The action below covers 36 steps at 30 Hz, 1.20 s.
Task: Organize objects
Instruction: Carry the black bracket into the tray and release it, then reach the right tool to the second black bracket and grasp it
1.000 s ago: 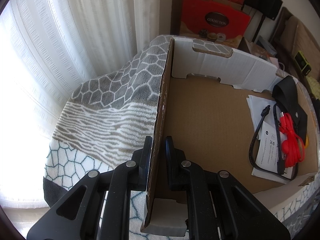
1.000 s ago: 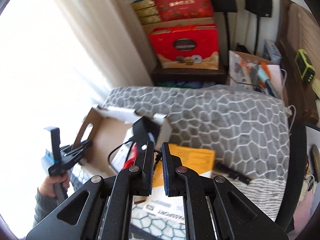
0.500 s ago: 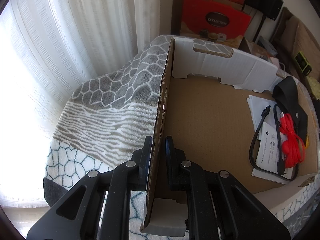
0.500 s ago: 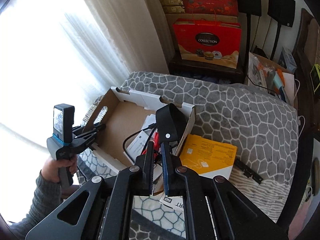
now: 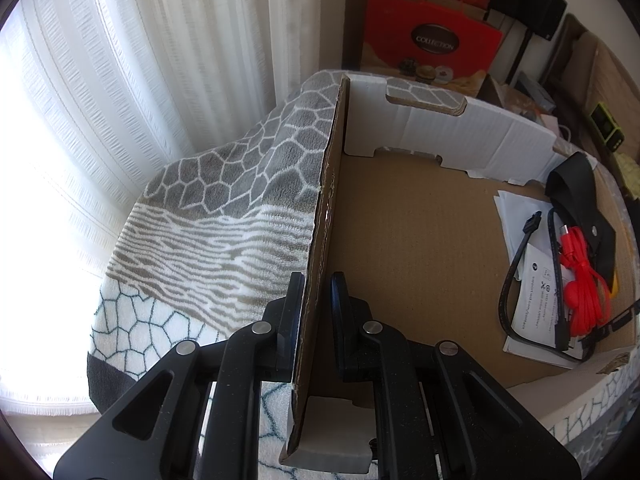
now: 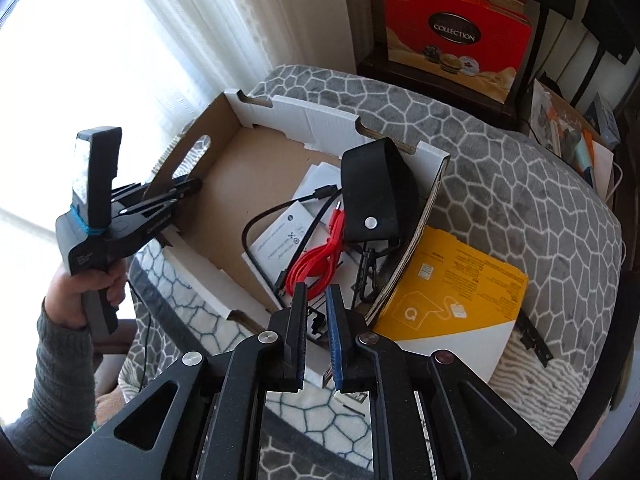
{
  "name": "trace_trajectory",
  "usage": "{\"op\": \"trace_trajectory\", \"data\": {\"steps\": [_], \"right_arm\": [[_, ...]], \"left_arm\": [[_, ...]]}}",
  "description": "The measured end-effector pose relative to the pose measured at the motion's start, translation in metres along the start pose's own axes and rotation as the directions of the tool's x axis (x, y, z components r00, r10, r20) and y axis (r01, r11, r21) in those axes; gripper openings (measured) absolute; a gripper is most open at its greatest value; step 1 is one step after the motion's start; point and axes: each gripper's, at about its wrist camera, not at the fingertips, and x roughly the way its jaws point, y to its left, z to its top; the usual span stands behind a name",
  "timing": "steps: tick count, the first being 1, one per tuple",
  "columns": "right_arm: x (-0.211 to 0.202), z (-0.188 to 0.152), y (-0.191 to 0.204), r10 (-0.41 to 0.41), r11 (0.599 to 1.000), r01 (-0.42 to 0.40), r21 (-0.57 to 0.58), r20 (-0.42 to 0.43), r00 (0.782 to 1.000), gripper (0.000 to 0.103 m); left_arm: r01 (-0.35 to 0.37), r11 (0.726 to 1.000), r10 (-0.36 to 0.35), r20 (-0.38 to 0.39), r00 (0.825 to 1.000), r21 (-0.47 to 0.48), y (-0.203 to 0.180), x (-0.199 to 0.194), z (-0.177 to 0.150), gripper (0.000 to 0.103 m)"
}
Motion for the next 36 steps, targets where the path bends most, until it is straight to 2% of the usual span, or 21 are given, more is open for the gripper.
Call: {"op": "trace_trajectory", "data": {"steps": [2, 4, 6, 8, 11, 24, 36], "right_arm": [[0.001, 0.007, -0.007, -0.021, 1.0, 0.02, 0.023, 0.034, 0.999, 0.024], [-0.008, 0.013, -0.016, -0.061, 0.997, 0.056, 0.055, 0.1, 0.993, 0.055], [-0.026, 0.017, -0.027, -0.042, 0.995, 0.024, 0.094, 0.194, 0.98, 0.061], [-0.041, 0.017, -0.04, -0.018, 0.99, -0.017, 0.137, 0.25, 0.968, 0.062], [-0.053, 0.017, -0.054, -0.046, 0.987, 0.003, 0.162, 0.257, 0.965, 0.062], [-0.055, -0.02, -0.113, -0.144, 0.963, 0.095, 0.253, 0.182, 0.973, 0.062], [-0.033, -0.053, -0.171, -0.264, 0.931, 0.236, 0.277, 0.066, 0.962, 0.062]], "left_arm": [[0.001, 1.0, -0.001, 0.0, 1.0, 0.001, 0.0, 0.0, 0.001, 0.011], [0.001, 1.0, -0.001, 0.0, 1.0, 0.002, 0.0, 0.0, 0.001, 0.011], [0.002, 1.0, -0.002, -0.001, 1.0, 0.003, -0.001, -0.001, 0.001, 0.011], [0.002, 1.0, -0.002, -0.002, 1.0, 0.004, -0.002, -0.001, 0.001, 0.011], [0.001, 1.0, -0.001, -0.002, 1.0, 0.004, -0.003, -0.001, 0.001, 0.011], [-0.003, 1.0, 0.003, -0.001, 1.0, 0.006, -0.003, -0.002, 0.002, 0.011], [-0.002, 1.0, 0.002, -0.001, 1.0, 0.005, -0.002, -0.001, 0.001, 0.011]]}}
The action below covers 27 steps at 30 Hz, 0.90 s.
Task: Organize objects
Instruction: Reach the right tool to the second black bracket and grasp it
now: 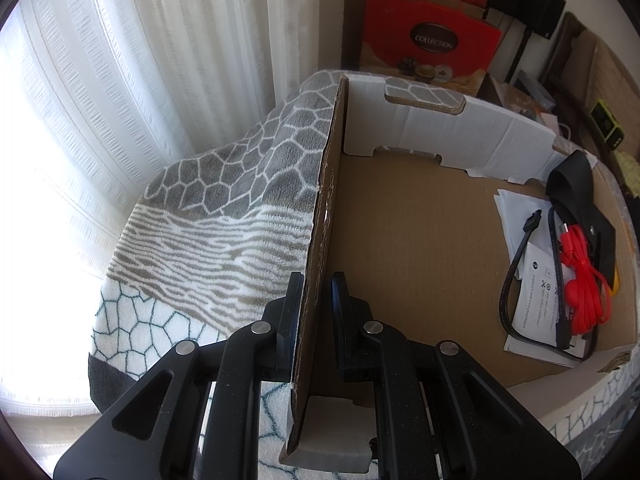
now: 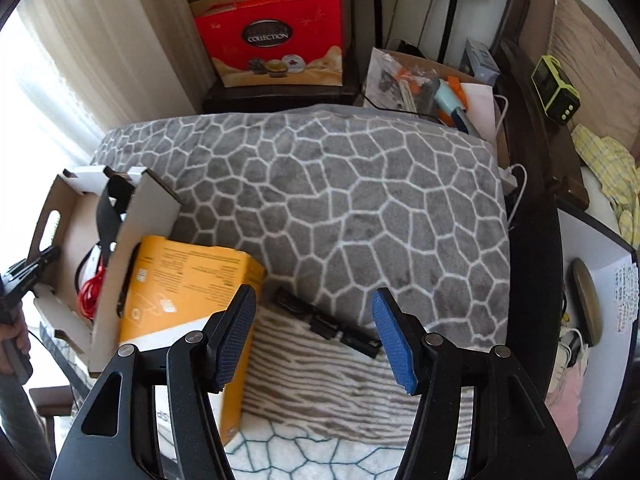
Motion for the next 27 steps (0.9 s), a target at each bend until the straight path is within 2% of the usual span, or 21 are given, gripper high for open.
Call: {"op": "trace_trajectory", "data": {"steps": [3, 14, 24, 27], "right_arm": [[0.006, -0.006, -0.006, -0.029, 1.0, 0.029, -0.007, -0.006, 1.0, 0.062], [0.014, -0.012, -0.009, -0.039, 0.999, 0.039, -0.022, -0.008, 0.999, 0.062], [0.033, -0.024, -0.007, -0.085, 0.994, 0.081, -0.074, -0.059, 0.995, 0.061], [0.038, -0.025, -0.006, -0.071, 0.993, 0.064, -0.097, -0.076, 0.995, 0.061]], "left_arm": [[-0.003, 1.0, 0.003, -0.002, 1.0, 0.008, 0.0, 0.0, 0.0, 0.011], [-0.008, 1.0, 0.008, -0.005, 1.0, 0.011, 0.001, 0.0, 0.003, 0.011], [-0.009, 1.0, 0.009, -0.006, 1.0, 0.01, 0.0, 0.0, 0.003, 0.011], [-0.009, 1.0, 0.009, -0.006, 1.0, 0.009, 0.001, 0.001, 0.003, 0.011]]}}
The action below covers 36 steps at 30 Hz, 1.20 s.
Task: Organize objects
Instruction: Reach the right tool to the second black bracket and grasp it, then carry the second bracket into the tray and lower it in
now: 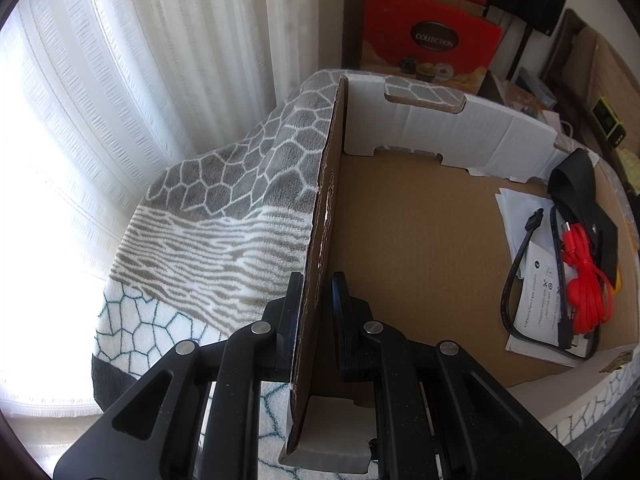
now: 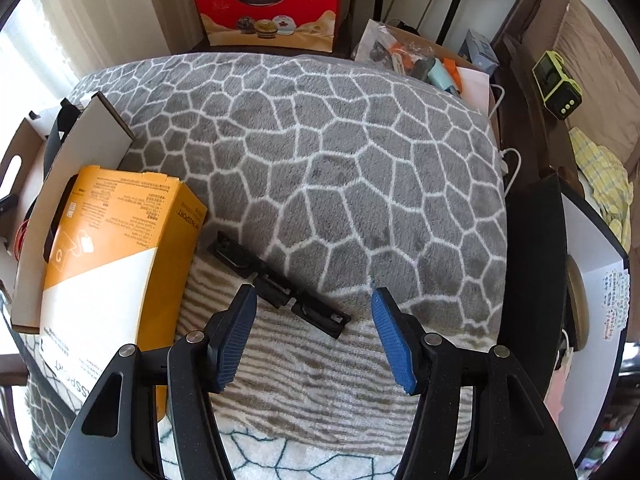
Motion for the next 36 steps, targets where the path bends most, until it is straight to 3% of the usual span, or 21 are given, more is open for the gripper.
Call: {"op": "trace_trajectory", "data": {"steps": [8, 13, 20, 25, 36], "right_arm": [[0.008, 0.002, 0.004, 0.019, 1.0, -0.019, -0.023, -0.003, 1.0, 0.049], [0.006, 0.003, 0.004, 0.057, 0.998, -0.057, -0.002, -0.009, 0.998, 0.014], [-0.003, 0.005, -0.021, 0.156, 0.975, -0.157, 0.157, 0.02, 0.988, 0.01], [-0.025, 0.009, -0.023, 0.178, 0.964, -0.189, 0.187, 0.075, 0.981, 0.01], [-0.072, 0.027, 0.061, 0.327, 0.939, -0.338, 0.066, 0.138, 0.935, 0.01]], "left_arm": [[-0.003, 1.0, 0.003, -0.002, 1.0, -0.005, 0.001, 0.001, 0.001, 0.011], [0.0, 1.0, 0.0, 0.0, 1.0, -0.006, 0.0, 0.001, 0.0, 0.011], [-0.001, 1.0, 0.001, 0.0, 1.0, -0.006, 0.0, 0.0, 0.0, 0.011], [-0.001, 1.0, 0.001, 0.001, 1.0, -0.005, -0.002, 0.0, 0.0, 0.011], [0.003, 1.0, -0.003, 0.004, 1.0, -0.009, -0.005, -0.002, -0.002, 0.011]]}}
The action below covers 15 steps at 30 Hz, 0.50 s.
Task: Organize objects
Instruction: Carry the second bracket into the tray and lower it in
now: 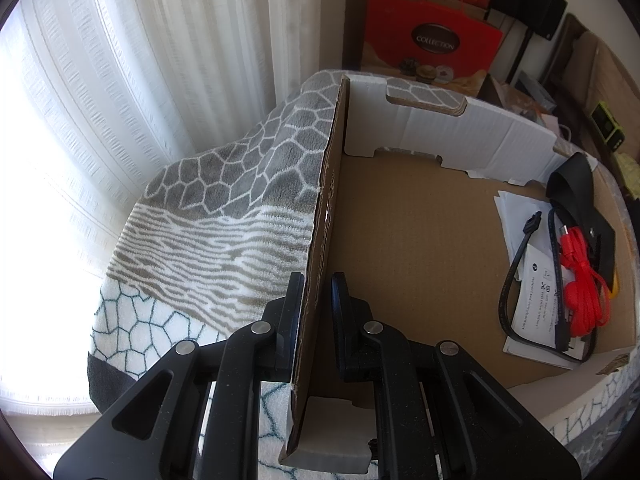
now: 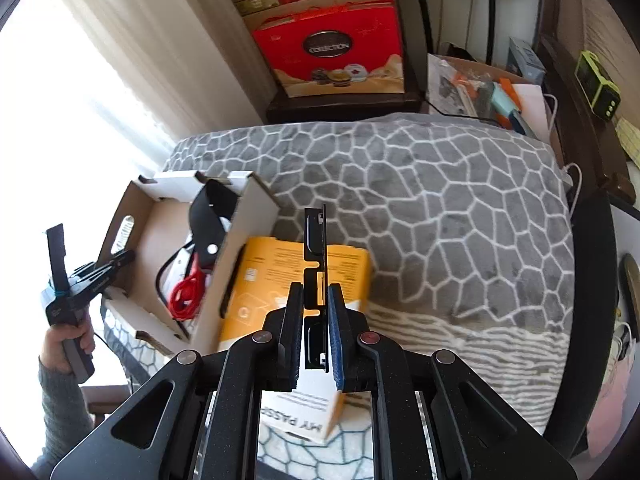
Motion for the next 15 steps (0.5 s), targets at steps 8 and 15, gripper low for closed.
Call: {"op": "trace_trajectory", "data": {"steps": [8, 15], "right_arm": [[0.027, 0.001, 0.046, 0.124, 0.992, -0.123, 0.023, -0.041, 0.991, 0.011], [0.048, 0.001, 0.061, 0.135, 0.99, -0.132, 0.045, -0.067, 0.989, 0.011]], "left_arm": [[0.001, 1.0, -0.001, 0.003, 1.0, 0.0, 0.0, 0.0, -0.001, 0.011], [0.005, 1.0, -0.005, 0.002, 1.0, -0.003, 0.0, -0.001, 0.0, 0.011]]}}
